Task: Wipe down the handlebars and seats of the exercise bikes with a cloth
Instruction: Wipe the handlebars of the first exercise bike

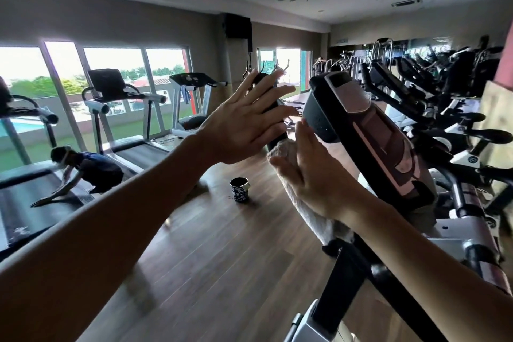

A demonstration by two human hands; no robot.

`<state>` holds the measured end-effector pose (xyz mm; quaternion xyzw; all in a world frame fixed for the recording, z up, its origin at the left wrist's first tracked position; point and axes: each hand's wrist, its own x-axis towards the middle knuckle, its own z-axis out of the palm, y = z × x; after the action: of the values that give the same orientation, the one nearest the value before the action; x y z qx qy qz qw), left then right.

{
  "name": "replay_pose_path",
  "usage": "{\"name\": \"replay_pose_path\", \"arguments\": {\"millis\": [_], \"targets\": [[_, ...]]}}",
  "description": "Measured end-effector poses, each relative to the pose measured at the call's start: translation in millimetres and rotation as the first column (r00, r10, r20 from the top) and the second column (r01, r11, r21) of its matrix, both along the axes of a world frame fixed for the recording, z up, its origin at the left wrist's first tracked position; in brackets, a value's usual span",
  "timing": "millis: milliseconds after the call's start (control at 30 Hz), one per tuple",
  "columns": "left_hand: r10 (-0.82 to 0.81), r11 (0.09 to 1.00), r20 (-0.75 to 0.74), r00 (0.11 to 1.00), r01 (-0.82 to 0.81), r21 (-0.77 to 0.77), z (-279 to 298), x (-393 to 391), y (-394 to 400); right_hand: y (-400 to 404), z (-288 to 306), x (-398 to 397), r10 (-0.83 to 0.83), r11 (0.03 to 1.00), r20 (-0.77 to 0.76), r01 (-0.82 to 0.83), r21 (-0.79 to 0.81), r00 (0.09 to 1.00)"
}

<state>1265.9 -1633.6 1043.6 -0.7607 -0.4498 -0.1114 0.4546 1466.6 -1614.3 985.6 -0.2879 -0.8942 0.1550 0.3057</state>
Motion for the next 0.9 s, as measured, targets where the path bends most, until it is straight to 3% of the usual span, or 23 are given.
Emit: {"name": "replay_pose_path", "arguments": {"millis": [100,233,367,633,900], "targets": [[-0.009,1.000,-0.013,1.000,0.009,0.021,-2,-1,-4,-6,-11,21,0.032,0.999,-0.002,-0.032,-0.018,0.999],[-0.047,0.999,0.020,0.999,0.047,0.007,-2,-1,-5,-15,-31,60,0.008,0.999,0.167,0.001,-0.053,0.986],[-0.062,0.998,0.069,0.996,0.063,-0.004,-3,0,-1,-12,-27,50,-0.023,0.999,0.215,0.031,-0.034,0.976],[-0.074,0.997,0.075,0.994,0.073,0.012,-3,-1,-3,3,-3,-1,-0.004,1.000,0.041,0.003,0.031,0.999],[-0.066,0.997,0.085,0.994,0.061,0.052,-8,4,-1,-13,-43,62,0.057,0.998,0.175,-0.060,0.013,0.983]]}}
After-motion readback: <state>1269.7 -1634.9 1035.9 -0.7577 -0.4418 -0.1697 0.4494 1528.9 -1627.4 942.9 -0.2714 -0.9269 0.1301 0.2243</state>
